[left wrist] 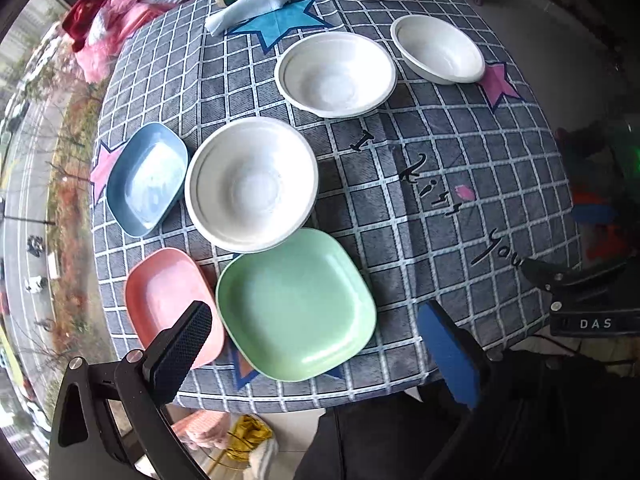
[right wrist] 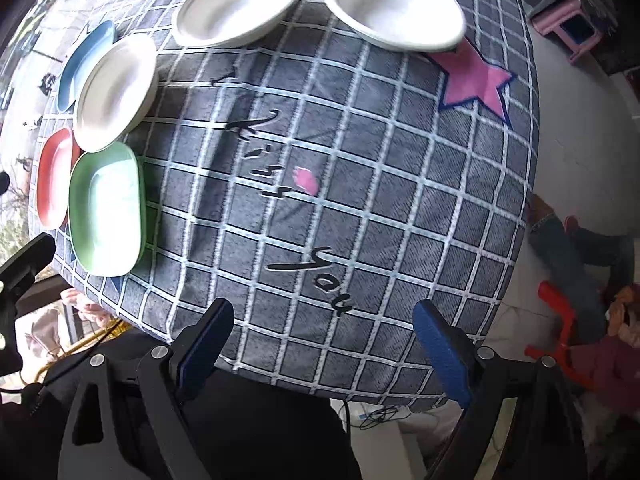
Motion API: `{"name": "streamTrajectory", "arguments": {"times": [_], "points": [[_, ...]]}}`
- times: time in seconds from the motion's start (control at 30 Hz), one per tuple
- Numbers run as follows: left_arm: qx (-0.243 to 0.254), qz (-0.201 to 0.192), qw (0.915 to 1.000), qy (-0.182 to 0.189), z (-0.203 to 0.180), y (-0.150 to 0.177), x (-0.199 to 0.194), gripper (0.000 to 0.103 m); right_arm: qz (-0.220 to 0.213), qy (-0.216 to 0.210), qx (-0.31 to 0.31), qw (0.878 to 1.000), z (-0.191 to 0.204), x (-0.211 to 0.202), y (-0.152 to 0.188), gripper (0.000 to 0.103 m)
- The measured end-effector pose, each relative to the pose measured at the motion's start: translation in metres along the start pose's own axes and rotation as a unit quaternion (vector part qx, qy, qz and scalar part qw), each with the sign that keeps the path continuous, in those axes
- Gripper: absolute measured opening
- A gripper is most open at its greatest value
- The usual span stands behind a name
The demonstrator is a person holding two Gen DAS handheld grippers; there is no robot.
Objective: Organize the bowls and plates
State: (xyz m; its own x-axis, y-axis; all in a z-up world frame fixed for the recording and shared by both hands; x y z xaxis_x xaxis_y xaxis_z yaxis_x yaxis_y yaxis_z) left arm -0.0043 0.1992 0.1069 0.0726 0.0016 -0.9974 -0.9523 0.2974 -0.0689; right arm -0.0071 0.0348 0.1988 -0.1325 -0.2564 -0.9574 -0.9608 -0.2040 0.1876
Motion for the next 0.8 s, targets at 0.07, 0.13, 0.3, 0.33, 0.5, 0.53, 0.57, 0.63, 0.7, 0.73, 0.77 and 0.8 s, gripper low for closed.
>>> {"name": "streamTrajectory", "arguments": {"times": [0.07, 0.13, 0.3, 0.33, 0.5, 0.53, 0.57, 0.63, 0.7, 0.73, 0.77, 0.8], "points": [[0.004, 0.002, 1.0, 0.006, 0.005, 0.005, 0.0, 0.103, -0.002, 0.007, -0.016, 1.0, 0.015, -0.003, -0.001, 0.092], [-0.004, 0.006, 0.9998, 0.017, 0.015, 0.012, 0.002, 0.103, 0.007, 0.008, -0.023, 1.0, 0.028, 0.0, 0.001, 0.092], [-0.027, 0.018, 0.9993, 0.016, 0.04, 0.029, 0.007, 0.103, 0.037, -0.006, -0.007, 0.999, 0.04, 0.01, 0.008, 0.092], [-0.029, 0.019, 0.9992, 0.018, 0.043, 0.032, 0.008, 0.103, 0.04, -0.006, -0.001, 0.999, 0.042, 0.011, 0.01, 0.092], [-0.014, 0.012, 0.9995, 0.027, 0.045, 0.039, 0.009, 0.103, 0.043, 0.009, -0.009, 0.999, 0.056, 0.011, 0.012, 0.092], [-0.011, 0.011, 0.9995, 0.029, 0.045, 0.039, 0.009, 0.103, 0.043, 0.014, -0.012, 0.999, 0.059, 0.011, 0.011, 0.092], [-0.009, 0.01, 0.9995, 0.03, 0.045, 0.039, 0.01, 0.103, 0.044, 0.017, -0.013, 0.999, 0.061, 0.011, 0.011, 0.092], [-0.008, 0.01, 0.9995, 0.028, 0.048, 0.039, 0.011, 0.103, 0.043, 0.021, -0.013, 0.999, 0.062, 0.009, 0.008, 0.092], [-0.012, 0.016, 0.9994, 0.027, 0.053, 0.039, 0.014, 0.103, 0.04, 0.026, -0.01, 0.999, 0.061, 0.007, 0.004, 0.092], [-0.017, 0.021, 0.9993, 0.026, 0.056, 0.039, 0.016, 0.103, 0.036, 0.031, -0.01, 0.999, 0.06, 0.006, 0.002, 0.092], [-0.025, 0.025, 0.999, 0.028, 0.059, 0.04, 0.017, 0.103, 0.034, 0.034, -0.011, 0.999, 0.059, 0.004, 0.001, 0.092], [-0.034, 0.029, 0.9985, 0.031, 0.062, 0.041, 0.019, 0.103, 0.032, 0.035, -0.011, 0.999, 0.059, 0.002, -0.001, 0.092]]}}
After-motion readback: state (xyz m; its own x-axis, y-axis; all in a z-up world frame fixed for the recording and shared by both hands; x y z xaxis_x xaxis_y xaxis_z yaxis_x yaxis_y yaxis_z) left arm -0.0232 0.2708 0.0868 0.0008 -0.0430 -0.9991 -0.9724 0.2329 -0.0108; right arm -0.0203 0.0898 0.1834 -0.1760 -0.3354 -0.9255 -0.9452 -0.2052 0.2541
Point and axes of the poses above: each gripper's, at about its wrist camera, not at the fingertips, and x roughly the way its jaws point, z to its left, y to its underside, the point moved 4 cm from there along x, roughly the way its jaws point, and after that the axes turned 4 degrees about y, right-handed, at the moved point
